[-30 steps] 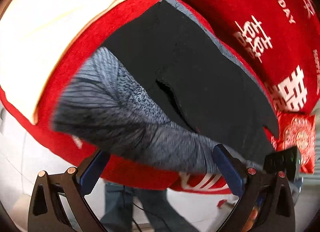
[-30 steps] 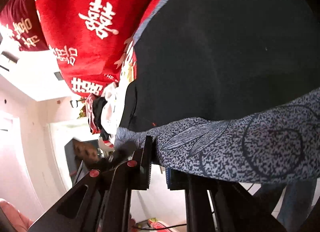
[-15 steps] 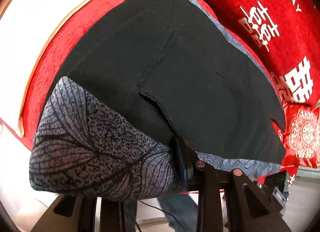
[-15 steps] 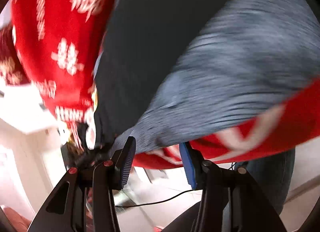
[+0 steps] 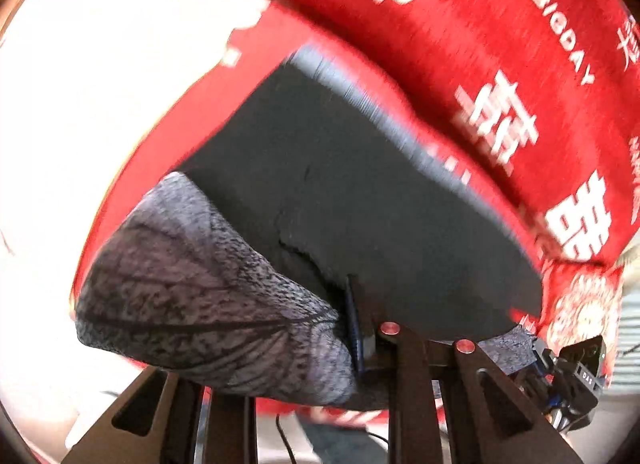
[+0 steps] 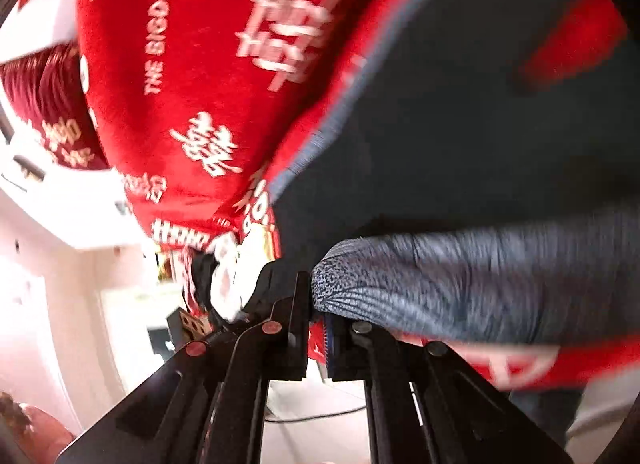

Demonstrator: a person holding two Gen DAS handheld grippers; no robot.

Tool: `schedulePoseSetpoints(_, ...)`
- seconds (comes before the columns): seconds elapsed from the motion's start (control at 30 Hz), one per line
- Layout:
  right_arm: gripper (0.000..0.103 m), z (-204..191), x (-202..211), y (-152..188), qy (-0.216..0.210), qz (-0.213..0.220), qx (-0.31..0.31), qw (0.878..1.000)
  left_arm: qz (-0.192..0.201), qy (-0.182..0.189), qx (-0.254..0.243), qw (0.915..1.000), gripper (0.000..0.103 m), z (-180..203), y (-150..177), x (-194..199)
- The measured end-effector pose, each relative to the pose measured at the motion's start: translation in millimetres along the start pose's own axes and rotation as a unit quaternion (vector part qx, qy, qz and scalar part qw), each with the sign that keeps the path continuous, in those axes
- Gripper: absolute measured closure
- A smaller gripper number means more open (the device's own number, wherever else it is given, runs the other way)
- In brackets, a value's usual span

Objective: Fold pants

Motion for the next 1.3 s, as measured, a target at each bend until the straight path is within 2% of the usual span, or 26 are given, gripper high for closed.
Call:
schedulePoseSetpoints(0.1, 0.097, -8, -16, -65, 0.013, -0.029, 0.043, 0.999, 0.028, -0.001, -0.014, 0.9995, 0.078, 31, -42, -13)
schedulePoseSetpoints(0.17, 0.095, -5, -38, -101, 0.031, -0.044, 0.061, 0.997, 0.052, -0.018, -0.034, 0.9979, 0.077, 53, -73, -35)
schedulePoseSetpoints(0.2, 0.095, -1, -56, -119, 0.043, -0.052, 0.065, 0.996, 0.061, -0.034, -0.046, 0.9965, 0.075, 61, -88, -52)
schedulePoseSetpoints(0.23, 0.093, 8, -73, -138, 0.060, -0.063, 0.068, 0.994, 0.069, -0.047, -0.053, 0.9951, 0.067, 63, -96, -63)
schedulePoseSetpoints(0.27, 0.093, 17, -84, -150, 0.074, -0.071, 0.073, 0.992, 0.083, -0.071, -0.059, 0.9923, 0.051, 64, -108, -79)
schedulePoseSetpoints(0.3, 0.093, 28, -99, -165, 0.092, -0.078, 0.076, 0.990, 0.092, -0.089, -0.059, 0.9900, 0.046, 62, -116, -90)
schedulePoseSetpoints(0.4, 0.093, 64, -131, -189, 0.119, -0.102, 0.056, 0.986, 0.086, -0.122, -0.040, 0.9880, 0.045, 59, -137, -131)
schedulePoseSetpoints(0.47, 0.089, 66, -135, -193, 0.118, -0.108, 0.048, 0.986, 0.093, -0.129, -0.034, 0.9867, 0.045, 62, -140, -126)
schedulePoseSetpoints(0.5, 0.083, 61, -133, -192, 0.119, -0.117, 0.052, 0.985, 0.093, -0.130, -0.032, 0.9867, 0.045, 63, -140, -119)
schedulePoseSetpoints(0.57, 0.033, 41, -121, -183, 0.117, -0.126, 0.086, 0.981, 0.112, -0.130, -0.026, 0.9849, 0.045, 59, -136, -92)
schedulePoseSetpoints(0.6, 0.027, 28, -116, -181, 0.118, -0.124, 0.111, 0.979, 0.122, -0.137, -0.024, 0.9828, 0.040, 54, -132, -76)
schedulePoseSetpoints(0.63, 0.026, 13, -108, -175, 0.118, -0.120, 0.142, 0.975, 0.131, -0.148, -0.024, 0.9800, 0.023, 52, -129, -66)
schedulePoseSetpoints(0.67, 0.026, -1, -103, -168, 0.119, -0.120, 0.174, 0.970, 0.142, -0.158, -0.025, 0.9769, 0.018, 51, -127, -58)
schedulePoseSetpoints(0.73, 0.028, -16, -107, -156, 0.133, -0.130, 0.219, 0.958, 0.142, -0.170, -0.048, 0.9741, 0.018, 54, -121, -57)
schedulePoseSetpoints(0.77, 0.034, -17, -111, -153, 0.136, -0.138, 0.230, 0.954, 0.131, -0.177, -0.055, 0.9740, 0.018, 58, -118, -64)
schedulePoseSetpoints(0.83, 0.041, -9, -131, -144, 0.150, -0.170, 0.248, 0.942, 0.109, -0.188, -0.063, 0.9741, 0.018, 64, -116, -91)
schedulePoseSetpoints(0.87, 0.042, -2, -142, -144, 0.166, -0.181, 0.252, 0.936, 0.098, -0.195, -0.071, 0.9733, 0.018, 67, -116, -110)
schedulePoseSetpoints(0.9, 0.042, 7, -151, -147, 0.187, -0.187, 0.257, 0.929, 0.091, -0.214, -0.081, 0.9693, 0.018, 69, -117, -126)
schedulePoseSetpoints(0.93, 0.048, 16, -157, -154, 0.215, -0.185, 0.266, 0.921, 0.088, -0.237, -0.088, 0.9635, 0.017, 69, -118, -138)
schedulePoseSetpoints(0.97, 0.061, 21, -157, -162, 0.218, -0.178, 0.264, 0.923, 0.099, -0.257, -0.089, 0.9573, 0.009, 70, -120, -144)
schedulePoseSetpoints(1.0, 0.062, 23, -148, -174, 0.210, -0.163, 0.246, 0.932, 0.112, -0.262, -0.091, 0.9543, 0.008, 72, -121, -143)
schedulePoseSetpoints(1.1, 0.060, 23, -110, -194, 0.181, -0.112, 0.198, 0.957, 0.092, -0.265, -0.092, 0.9554, 0.008, 75, -117, -138)
schedulePoseSetpoints(1.13, 0.059, 23, -91, -196, 0.182, -0.096, 0.193, 0.959, 0.086, -0.269, -0.098, 0.9544, 0.008, 78, -110, -132)
schedulePoseSetpoints(1.17, 0.053, 23, -73, -197, 0.195, -0.083, 0.191, 0.958, 0.083, -0.267, -0.108, 0.9539, 0.008, 82, -102, -127)
schedulePoseSetpoints(1.2, 0.043, 19, -60, -194, 0.207, -0.072, 0.190, 0.957, 0.081, -0.262, -0.125, 0.9535, 0.008, 89, -91, -120)
schedulePoseSetpoints(1.3, 0.041, 29, -6, -168, 0.223, -0.047, 0.165, 0.960, 0.062, -0.244, -0.173, 0.9522, 0.008, 108, -57, -115)
Point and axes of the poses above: each gripper's, at about its wrist camera, not at the fingertips, and x roughly against the way its jaws point, z to its right, y to its underside, the point moved 4 cm from there along -x, roughly the way its jaws point, and after that the axes turned 8 degrees about x, right-handed, at the moved point
